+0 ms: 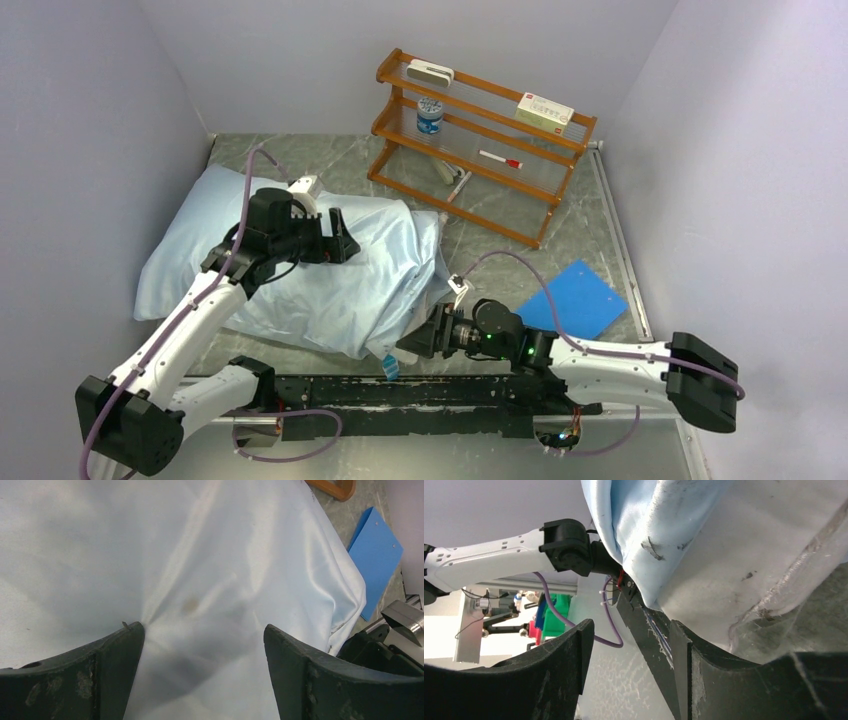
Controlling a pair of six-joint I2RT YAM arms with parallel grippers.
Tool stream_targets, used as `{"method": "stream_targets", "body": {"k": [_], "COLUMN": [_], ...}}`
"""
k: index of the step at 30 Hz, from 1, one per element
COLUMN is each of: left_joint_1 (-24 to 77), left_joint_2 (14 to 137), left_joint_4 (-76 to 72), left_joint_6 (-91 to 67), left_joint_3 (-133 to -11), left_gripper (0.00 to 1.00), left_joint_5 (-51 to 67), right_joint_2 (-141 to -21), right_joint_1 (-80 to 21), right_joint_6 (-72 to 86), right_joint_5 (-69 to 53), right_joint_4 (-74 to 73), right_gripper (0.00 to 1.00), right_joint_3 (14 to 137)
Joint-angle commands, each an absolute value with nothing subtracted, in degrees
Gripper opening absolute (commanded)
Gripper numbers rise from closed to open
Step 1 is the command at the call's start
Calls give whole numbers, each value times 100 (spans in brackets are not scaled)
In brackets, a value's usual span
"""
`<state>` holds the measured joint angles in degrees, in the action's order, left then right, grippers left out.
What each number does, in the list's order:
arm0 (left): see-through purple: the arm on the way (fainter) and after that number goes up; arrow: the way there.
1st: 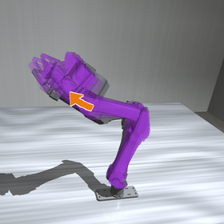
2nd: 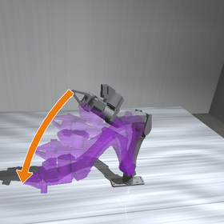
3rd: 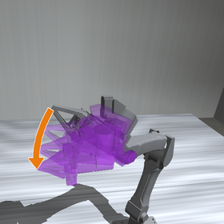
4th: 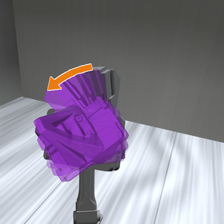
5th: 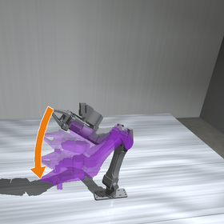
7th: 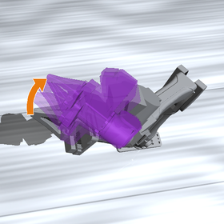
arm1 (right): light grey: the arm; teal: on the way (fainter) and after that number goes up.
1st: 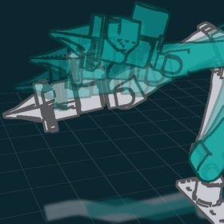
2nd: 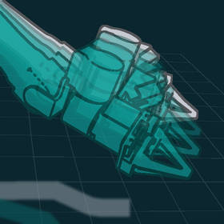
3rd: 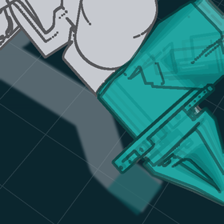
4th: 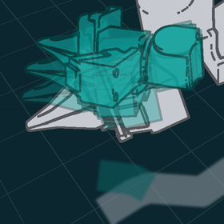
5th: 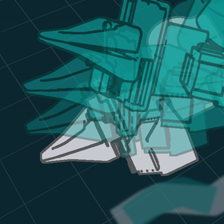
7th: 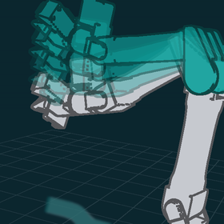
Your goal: Put the pillow into the pillowcase
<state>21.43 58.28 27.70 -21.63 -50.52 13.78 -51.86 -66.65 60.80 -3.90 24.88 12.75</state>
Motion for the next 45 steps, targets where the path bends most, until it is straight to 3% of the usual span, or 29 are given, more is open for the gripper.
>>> {"method": "stream_targets", "body": {"k": [1,14,19,24,30,39,45], "left_joint_1": [2083,2083,2083,2083,2083,2083,2083], "left_joint_2": [5852,5790,5891,5925,5989,6080,6236], "left_joint_4": [2756,2641,2496,2403,2533,2804,2890], "left_joint_6": [-2181,-2449,-2644,-2765,-2681,-2415,-2290], "left_joint_3": [-5018,-5041,-5155,-5159,-5280,-5397,-5358], "left_gripper": [93,91,90,89,89,89,90], "left_joint_5": [1534,1675,1787,1749,1614,1187,909], "right_joint_2": [-5561,-6440,-6767,-7021,-6734,-4447,-4130], "right_joint_1": [-6765,-6864,-6868,-6871,-6872,-6863,-6859], "right_joint_6": [6039,5947,5934,5924,5843,5116,4812], "right_joint_5": [-470,-483,-515,-577,-545,340,115], "right_joint_4": [3134,4125,4463,4585,4109,1061,-283], "right_gripper": [62,64,60,40,0,0,0], "right_joint_3": [1457,1608,1712,1749,1548,1609,1994]}}
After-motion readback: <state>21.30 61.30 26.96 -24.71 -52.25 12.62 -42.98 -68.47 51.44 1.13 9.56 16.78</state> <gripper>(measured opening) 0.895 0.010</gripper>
